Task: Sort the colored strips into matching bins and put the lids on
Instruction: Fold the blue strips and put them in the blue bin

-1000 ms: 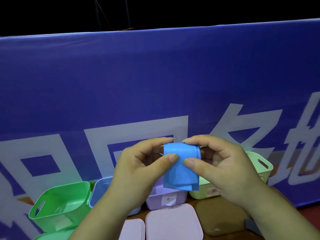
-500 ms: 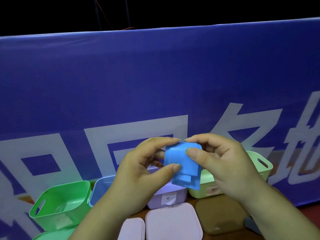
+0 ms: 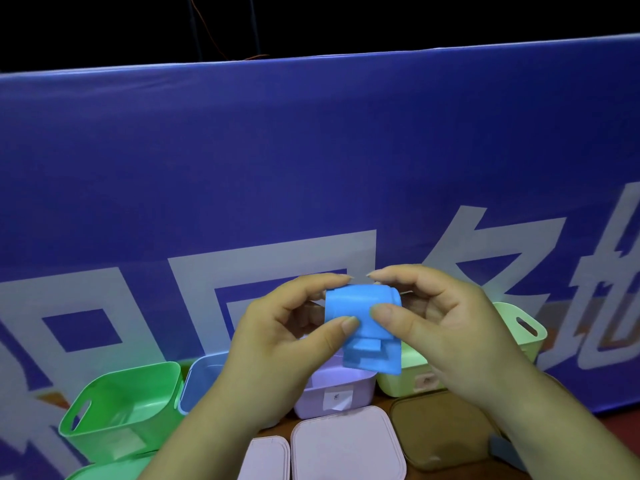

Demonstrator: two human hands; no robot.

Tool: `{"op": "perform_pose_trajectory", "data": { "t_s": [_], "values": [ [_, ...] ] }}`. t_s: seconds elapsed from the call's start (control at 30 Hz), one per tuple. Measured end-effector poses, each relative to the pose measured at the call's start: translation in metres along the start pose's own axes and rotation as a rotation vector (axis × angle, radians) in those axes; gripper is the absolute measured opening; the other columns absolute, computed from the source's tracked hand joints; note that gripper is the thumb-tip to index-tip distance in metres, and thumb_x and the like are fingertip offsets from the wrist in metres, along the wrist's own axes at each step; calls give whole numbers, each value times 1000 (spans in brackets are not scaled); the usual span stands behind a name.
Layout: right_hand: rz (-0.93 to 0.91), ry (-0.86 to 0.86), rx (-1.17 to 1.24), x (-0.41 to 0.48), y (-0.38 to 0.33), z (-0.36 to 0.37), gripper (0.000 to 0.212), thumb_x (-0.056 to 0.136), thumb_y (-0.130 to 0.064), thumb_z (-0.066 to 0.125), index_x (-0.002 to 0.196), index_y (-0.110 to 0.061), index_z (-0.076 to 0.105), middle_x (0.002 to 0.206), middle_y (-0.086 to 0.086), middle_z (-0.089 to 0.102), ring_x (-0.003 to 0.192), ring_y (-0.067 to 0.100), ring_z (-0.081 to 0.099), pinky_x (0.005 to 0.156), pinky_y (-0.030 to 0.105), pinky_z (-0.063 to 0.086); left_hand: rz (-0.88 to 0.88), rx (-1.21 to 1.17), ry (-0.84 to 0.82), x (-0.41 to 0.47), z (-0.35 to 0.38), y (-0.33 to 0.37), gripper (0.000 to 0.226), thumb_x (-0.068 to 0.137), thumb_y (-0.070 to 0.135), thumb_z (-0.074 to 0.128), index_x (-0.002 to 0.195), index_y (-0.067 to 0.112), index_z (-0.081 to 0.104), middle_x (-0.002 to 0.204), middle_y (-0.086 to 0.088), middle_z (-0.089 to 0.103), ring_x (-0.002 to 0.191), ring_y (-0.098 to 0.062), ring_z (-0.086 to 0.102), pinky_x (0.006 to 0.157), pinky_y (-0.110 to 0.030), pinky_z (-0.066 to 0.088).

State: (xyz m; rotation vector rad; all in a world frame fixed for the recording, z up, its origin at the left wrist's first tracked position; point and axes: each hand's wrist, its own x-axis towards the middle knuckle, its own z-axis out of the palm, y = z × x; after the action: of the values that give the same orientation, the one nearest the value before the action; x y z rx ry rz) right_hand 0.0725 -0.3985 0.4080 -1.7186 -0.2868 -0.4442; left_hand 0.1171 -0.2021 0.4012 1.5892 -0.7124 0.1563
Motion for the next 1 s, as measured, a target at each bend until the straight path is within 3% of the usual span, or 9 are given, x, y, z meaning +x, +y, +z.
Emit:
{"op": "perform_pose_trajectory", "data": {
  "t_s": [0.23, 0.53, 0.8, 1.0],
  "values": [
    [-110, -3, -80, -3, 5, 1, 31, 80, -34, 76, 109, -41, 69, 113, -11, 70, 104, 17, 69, 82, 28, 58, -26, -78, 30, 1, 1, 2, 35, 77, 23, 78, 111, 26, 73, 102, -5, 75, 96, -27, 72, 75, -26, 58],
    [-81, 31, -72, -3, 4, -1, 27, 76, -36, 74, 103, -36, 73, 101, -12, 72, 95, 14, 71, 74, 25, 59, -29, -32, 6, 1, 3, 5, 35, 78, 28, 78, 112, 29, 72, 98, 1, 76, 90, -18, 72, 72, -21, 56],
    [6, 35, -1, 1, 3, -3, 28, 70, -40, 70, 96, -31, 76, 91, -7, 74, 84, 12, 71, 70, 23, 57, 95, 75, -70, 1, -1, 2, 30, 83, 30, 72, 112, 36, 70, 122, 2, 67, 108, -31, 65, 89, -40, 57],
    [72, 18, 50, 3, 4, -6, 32, 69, -45, 69, 97, -30, 76, 95, 1, 75, 92, 21, 72, 77, 37, 61, 172, 184, -62, 0, -1, -1, 25, 85, 34, 67, 110, 36, 72, 122, 8, 67, 118, -27, 60, 87, -34, 57]
  ]
}}
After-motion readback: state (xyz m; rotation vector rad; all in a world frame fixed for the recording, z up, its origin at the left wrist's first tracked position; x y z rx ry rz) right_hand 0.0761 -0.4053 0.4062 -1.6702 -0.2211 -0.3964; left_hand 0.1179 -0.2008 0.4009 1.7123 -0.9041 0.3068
